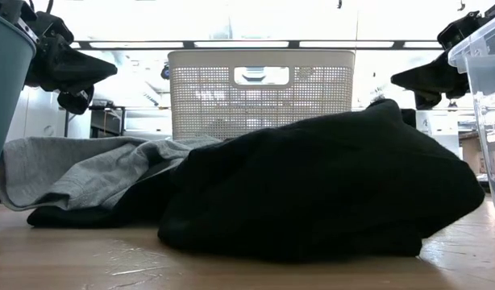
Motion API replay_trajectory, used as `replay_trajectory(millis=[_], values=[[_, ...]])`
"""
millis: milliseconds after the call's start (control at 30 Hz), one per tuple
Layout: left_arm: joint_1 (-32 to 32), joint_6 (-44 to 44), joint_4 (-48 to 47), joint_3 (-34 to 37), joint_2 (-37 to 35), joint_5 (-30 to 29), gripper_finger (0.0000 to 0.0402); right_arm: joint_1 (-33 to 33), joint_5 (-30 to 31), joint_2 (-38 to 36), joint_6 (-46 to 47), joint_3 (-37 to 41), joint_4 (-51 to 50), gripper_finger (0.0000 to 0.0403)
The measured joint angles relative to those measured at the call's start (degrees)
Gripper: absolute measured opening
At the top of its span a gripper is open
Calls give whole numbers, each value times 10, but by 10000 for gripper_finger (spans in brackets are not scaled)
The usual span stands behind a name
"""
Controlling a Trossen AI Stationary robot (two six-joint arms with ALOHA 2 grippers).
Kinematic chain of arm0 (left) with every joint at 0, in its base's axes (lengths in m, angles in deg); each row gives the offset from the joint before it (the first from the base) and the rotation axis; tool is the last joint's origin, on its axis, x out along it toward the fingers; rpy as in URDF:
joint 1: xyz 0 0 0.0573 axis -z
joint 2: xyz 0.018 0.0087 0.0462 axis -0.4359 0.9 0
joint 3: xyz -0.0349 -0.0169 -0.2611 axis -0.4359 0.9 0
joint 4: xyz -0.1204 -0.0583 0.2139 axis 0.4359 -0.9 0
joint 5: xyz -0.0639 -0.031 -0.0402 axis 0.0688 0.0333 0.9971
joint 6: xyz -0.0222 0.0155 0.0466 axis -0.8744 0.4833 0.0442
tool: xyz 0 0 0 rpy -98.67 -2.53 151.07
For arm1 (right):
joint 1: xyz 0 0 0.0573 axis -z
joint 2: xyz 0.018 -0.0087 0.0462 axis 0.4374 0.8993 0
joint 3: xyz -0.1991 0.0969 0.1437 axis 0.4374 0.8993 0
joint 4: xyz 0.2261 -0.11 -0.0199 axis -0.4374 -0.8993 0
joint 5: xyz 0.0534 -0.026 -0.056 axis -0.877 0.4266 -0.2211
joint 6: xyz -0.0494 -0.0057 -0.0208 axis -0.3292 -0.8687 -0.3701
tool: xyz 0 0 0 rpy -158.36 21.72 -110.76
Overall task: Pick & Place Cloths
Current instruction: Put the red underwear into the transparent bin
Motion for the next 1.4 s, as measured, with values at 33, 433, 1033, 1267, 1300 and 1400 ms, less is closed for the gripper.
replay_trajectory(millis=[33, 433, 1033, 1267, 1300, 1400], values=[[0, 0, 0, 0, 0, 0, 28, 0, 0, 0, 0, 0, 0, 9], [0, 0, 0, 0, 0, 0, 28, 0, 0, 0, 0, 0, 0, 9], [-1, -304, 192, 1, 0, -234, 28, 0, 0, 0, 0, 0, 0, 9], [-2, -503, 255, 1, 0, -432, 28, 0, 0, 0, 0, 0, 0, 9], [-2, -516, 255, 1, 0, -457, 28, 0, 0, 0, 0, 0, 0, 8], [-2, -508, 257, 0, 0, -457, 28, 0, 0, 0, 0, 0, 0, 9]])
